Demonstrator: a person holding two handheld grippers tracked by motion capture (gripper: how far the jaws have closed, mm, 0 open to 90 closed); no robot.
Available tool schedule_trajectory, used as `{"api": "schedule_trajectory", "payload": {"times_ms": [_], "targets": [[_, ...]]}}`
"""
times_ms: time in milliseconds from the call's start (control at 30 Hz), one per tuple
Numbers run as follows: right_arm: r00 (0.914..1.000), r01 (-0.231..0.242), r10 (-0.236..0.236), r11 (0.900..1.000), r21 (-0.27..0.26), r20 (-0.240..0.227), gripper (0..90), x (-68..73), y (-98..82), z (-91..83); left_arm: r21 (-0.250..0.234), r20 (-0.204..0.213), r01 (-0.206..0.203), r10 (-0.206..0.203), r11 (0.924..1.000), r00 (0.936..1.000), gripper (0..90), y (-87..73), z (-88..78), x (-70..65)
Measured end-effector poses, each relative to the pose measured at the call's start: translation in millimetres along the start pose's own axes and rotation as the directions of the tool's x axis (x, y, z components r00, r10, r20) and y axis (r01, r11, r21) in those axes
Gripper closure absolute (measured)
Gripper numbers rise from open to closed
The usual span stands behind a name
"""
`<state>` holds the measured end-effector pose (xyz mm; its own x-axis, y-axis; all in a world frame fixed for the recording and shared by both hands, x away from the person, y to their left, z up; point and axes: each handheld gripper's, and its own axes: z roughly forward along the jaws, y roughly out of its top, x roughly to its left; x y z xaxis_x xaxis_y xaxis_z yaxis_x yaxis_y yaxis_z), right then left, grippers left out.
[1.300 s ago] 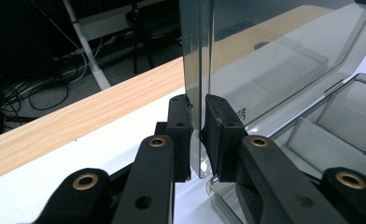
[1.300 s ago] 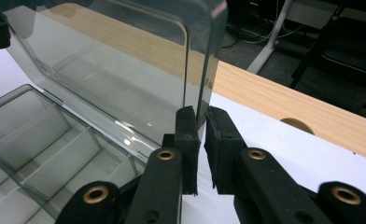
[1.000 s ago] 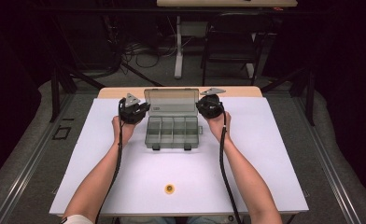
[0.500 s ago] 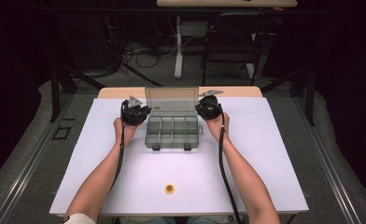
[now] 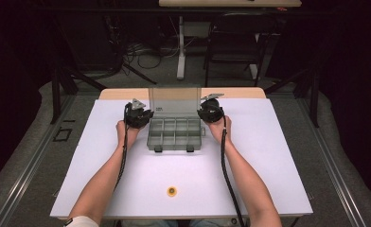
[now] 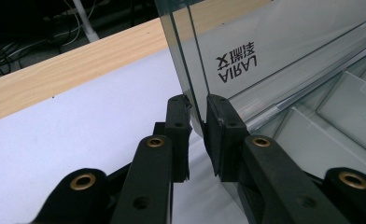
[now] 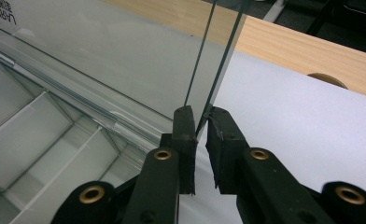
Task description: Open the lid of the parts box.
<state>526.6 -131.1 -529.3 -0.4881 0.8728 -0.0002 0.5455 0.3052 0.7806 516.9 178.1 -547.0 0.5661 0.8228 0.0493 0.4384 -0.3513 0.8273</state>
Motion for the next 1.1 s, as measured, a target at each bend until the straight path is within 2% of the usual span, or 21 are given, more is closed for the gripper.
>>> {"api": "schedule_trajectory", "payload": {"times_ms": [367, 467, 533, 633, 667, 700, 833, 1000, 1100], "targets": [[1.0000, -0.002, 0.002, 1.000, 0.004, 0.006, 80.9, 0.5, -0.8, 1.5, 0.002, -0.025, -0.015, 0.015, 0.9999, 0.9996, 76.6, 0.5, 0.6, -1.9], [0.9999, -0.009, 0.009, 1.000, 0.018, 0.006, 76.7, 0.3, -2.3, 3.1, -0.002, -0.047, -0.016, 0.016, 0.9999, 0.9988, 70.2, 0.9, -0.5, -1.4], [0.9998, -0.018, 0.018, 1.000, 0.016, 0.011, 71.3, -0.4, -3.1, 3.1, -0.007, -0.055, -0.014, 0.014, 0.9999, 0.9984, 58.2, 1.4, -2.2, -0.2], [0.9993, -0.035, 0.035, 0.999, 0.005, 0.009, 49.9, -3.1, -2.9, 0.2, -0.007, -0.056, -0.001, 0.001, 1.0000, 0.9984, 40.3, 2.3, -5.5, 1.6], [0.9992, -0.040, 0.040, 0.999, 0.005, -0.003, 36.6, -4.9, -2.6, -3.0, -0.006, -0.056, 0.001, -0.002, 1.0000, 0.9985, 33.8, 2.5, -6.8, 2.1], [0.9992, -0.040, 0.040, 0.999, 0.005, -0.003, 36.6, -4.9, -2.6, -3.0, -0.008, -0.054, 0.004, -0.004, 1.0000, 0.9985, 33.8, 2.7, -7.8, 2.5], [0.9990, -0.032, 0.032, 0.999, -0.004, -0.031, 23.3, -6.7, -3.1, -12.2, 0.007, -0.017, 0.014, -0.014, 0.9999, 0.9998, 24.1, 5.6, -14.2, 2.6], [0.9982, -0.006, 0.005, 1.000, -0.013, -0.060, 14.7, -4.9, -8.2, -26.3, 0.022, 0.009, -0.040, 0.040, 0.9990, 0.9991, 16.7, 7.8, -23.8, -6.0], [0.9970, 0.015, -0.017, 0.999, -0.031, -0.076, 12.2, -3.7, -12.7, -34.9, 0.021, 0.037, -0.045, 0.044, 0.9988, 0.9983, 14.9, 8.0, -30.7, -10.0]]}}
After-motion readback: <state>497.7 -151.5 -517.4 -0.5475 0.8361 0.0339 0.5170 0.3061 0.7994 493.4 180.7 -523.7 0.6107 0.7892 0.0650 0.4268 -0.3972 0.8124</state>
